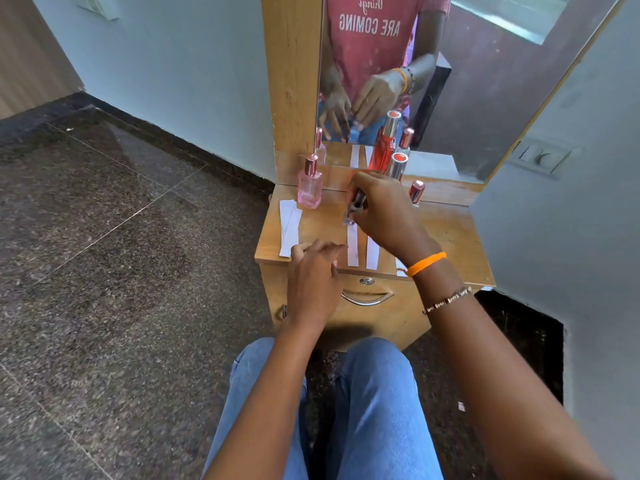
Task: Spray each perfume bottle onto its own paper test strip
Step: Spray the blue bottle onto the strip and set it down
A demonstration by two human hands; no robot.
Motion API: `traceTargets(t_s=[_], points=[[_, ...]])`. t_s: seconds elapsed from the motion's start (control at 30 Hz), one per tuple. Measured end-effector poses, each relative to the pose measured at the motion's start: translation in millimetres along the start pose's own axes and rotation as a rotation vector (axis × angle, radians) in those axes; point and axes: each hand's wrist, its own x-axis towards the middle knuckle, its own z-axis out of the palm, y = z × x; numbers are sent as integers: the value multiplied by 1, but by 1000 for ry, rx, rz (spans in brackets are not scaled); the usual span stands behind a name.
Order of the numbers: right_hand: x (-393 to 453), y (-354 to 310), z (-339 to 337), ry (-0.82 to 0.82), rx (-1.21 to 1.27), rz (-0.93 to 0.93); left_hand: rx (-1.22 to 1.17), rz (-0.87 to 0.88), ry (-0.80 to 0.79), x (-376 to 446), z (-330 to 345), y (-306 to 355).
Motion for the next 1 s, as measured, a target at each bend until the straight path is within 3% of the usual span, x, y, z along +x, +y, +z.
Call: traceTargets(t_s=[0.23, 0.4, 1.0], points=[[30, -4, 0, -201, -449, -78, 49, 12, -44, -1, -1, 0], [37, -8, -5, -220, -671, -176, 112, -24, -126, -4, 0, 6], [39, -3, 3, -293, -776, -174, 108, -63, -139, -5, 2, 4]])
